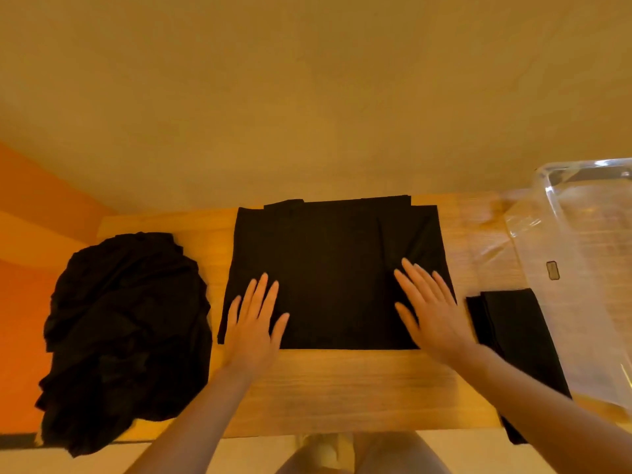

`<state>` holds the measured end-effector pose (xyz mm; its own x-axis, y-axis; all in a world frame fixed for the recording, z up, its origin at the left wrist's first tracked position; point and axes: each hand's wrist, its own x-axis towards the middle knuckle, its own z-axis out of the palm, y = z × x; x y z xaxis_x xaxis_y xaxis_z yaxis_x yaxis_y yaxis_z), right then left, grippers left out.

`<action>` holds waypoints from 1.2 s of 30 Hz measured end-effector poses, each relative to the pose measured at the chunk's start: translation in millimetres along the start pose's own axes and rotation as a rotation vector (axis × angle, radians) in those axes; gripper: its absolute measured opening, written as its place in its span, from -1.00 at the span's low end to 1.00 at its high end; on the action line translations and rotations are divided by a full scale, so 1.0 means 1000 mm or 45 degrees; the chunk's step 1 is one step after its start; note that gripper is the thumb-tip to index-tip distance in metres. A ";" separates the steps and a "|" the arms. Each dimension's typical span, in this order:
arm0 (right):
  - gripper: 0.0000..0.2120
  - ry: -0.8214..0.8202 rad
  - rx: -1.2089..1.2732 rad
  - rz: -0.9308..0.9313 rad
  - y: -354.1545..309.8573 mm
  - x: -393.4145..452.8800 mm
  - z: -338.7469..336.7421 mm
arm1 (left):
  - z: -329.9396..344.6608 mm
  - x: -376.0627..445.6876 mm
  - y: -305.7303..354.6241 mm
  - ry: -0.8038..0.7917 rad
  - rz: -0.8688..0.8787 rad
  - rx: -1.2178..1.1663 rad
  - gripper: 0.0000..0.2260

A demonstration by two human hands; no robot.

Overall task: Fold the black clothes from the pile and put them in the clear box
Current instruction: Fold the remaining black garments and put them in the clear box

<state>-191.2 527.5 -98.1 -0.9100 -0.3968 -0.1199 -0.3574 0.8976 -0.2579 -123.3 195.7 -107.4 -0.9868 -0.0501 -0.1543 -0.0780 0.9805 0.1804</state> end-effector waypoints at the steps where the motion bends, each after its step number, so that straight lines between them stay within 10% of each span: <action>1: -0.48 -0.031 -0.038 0.002 -0.001 -0.011 0.008 | 0.006 -0.010 -0.004 -0.010 -0.035 0.006 -0.44; 19: -0.46 -0.080 -0.128 0.075 -0.011 -0.118 0.019 | 0.000 -0.109 0.009 -0.118 -0.169 0.058 -0.40; 27: -0.40 -0.030 -0.024 0.062 -0.031 0.002 0.003 | -0.034 0.015 0.016 0.104 -0.033 -0.034 -0.58; 36: -0.36 -0.031 -0.104 0.132 -0.010 0.097 0.013 | -0.038 0.134 0.016 -0.171 0.023 0.239 -0.51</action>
<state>-272.8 477.3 -119.5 -0.9379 -0.3048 -0.1656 -0.2786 0.9463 -0.1637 -262.6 197.7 -87.9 -0.9590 -0.0189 -0.2826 -0.0204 0.9998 0.0025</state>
